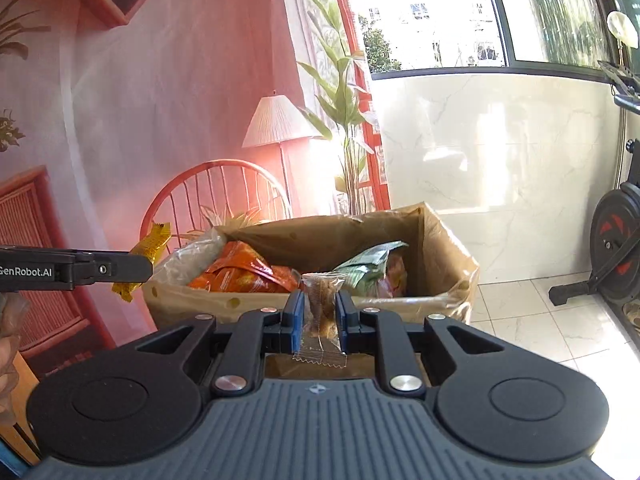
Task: Organize snacks
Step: 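Carry both packets over the cardboard box and open both tools to drop them, then move both tools back down to the snacks beside the box, then grasp the long orange-and-brown bar with the left tool while the right tool grasps the green packet, then carry both packets over the cardboard box and open both tools to drop them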
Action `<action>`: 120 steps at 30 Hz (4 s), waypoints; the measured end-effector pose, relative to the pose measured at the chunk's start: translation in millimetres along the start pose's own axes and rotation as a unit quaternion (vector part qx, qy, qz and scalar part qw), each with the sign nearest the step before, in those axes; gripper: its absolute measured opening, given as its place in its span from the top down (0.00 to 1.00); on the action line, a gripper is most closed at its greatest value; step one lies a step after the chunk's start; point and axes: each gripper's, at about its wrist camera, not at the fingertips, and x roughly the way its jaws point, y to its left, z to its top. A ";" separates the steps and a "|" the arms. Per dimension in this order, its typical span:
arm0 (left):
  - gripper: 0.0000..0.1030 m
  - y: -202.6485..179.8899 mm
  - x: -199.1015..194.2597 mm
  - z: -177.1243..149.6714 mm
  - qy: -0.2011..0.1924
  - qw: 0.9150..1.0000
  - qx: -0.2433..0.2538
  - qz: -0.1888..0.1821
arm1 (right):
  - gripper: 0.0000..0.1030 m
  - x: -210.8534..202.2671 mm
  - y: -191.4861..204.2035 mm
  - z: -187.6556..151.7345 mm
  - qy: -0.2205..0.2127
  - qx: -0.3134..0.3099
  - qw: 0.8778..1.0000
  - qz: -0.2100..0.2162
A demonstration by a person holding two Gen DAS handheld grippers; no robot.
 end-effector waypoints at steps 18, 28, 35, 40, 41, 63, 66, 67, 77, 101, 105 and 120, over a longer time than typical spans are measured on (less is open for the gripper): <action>0.39 6.2 81.7 0.9 0.077 0.997 -0.020 -0.009 | 0.63 33.9 -40.5 0.2 0.043 0.027 0.998 -0.024; 0.33 21.7 22.3 -18.6 0.069 0.997 -0.020 -0.010 | 0.53 -10.9 -27.0 -33.2 0.057 0.052 0.997 0.015; 0.33 36.0 -5.4 -55.6 0.099 0.993 -0.055 -0.020 | 0.47 -15.9 -22.0 -73.4 0.107 0.063 0.992 0.030; 0.33 39.2 -7.8 -87.5 0.126 0.991 -0.044 -0.019 | 0.42 -17.0 -18.0 -92.3 0.124 0.066 0.990 0.026; 0.33 39.5 -5.6 -95.2 0.134 0.990 -0.042 -0.024 | 0.41 -16.4 -15.4 -96.8 0.129 0.060 0.990 0.024; 0.36 13.5 59.4 -210.4 0.246 0.966 0.043 -0.071 | 0.35 8.4 -13.4 -157.9 0.221 -0.039 0.974 0.025; 0.57 19.2 60.2 -211.4 0.245 0.969 0.021 -0.036 | 0.35 15.8 -9.1 -163.7 0.239 -0.091 0.966 0.029; 0.58 22.1 60.7 -212.5 0.246 0.969 0.015 -0.024 | 0.35 18.8 -7.9 -165.5 0.243 -0.106 0.964 0.032; 0.60 47.7 55.1 -219.3 0.237 0.969 -0.071 0.011 | 0.26 61.0 -8.9 -173.6 0.269 -0.142 0.951 0.045; 0.60 42.5 48.2 -223.8 0.221 0.972 -0.077 0.036 | 0.60 14.1 -18.5 -210.8 0.145 0.017 0.989 0.001; 0.60 43.7 45.9 -224.1 0.221 0.971 -0.078 0.034 | 0.60 5.1 -21.9 -211.8 0.127 0.030 0.991 0.006; 0.63 40.3 26.8 -219.8 0.198 0.976 -0.090 0.024 | 0.60 3.2 -23.8 -211.5 0.119 0.039 0.992 0.002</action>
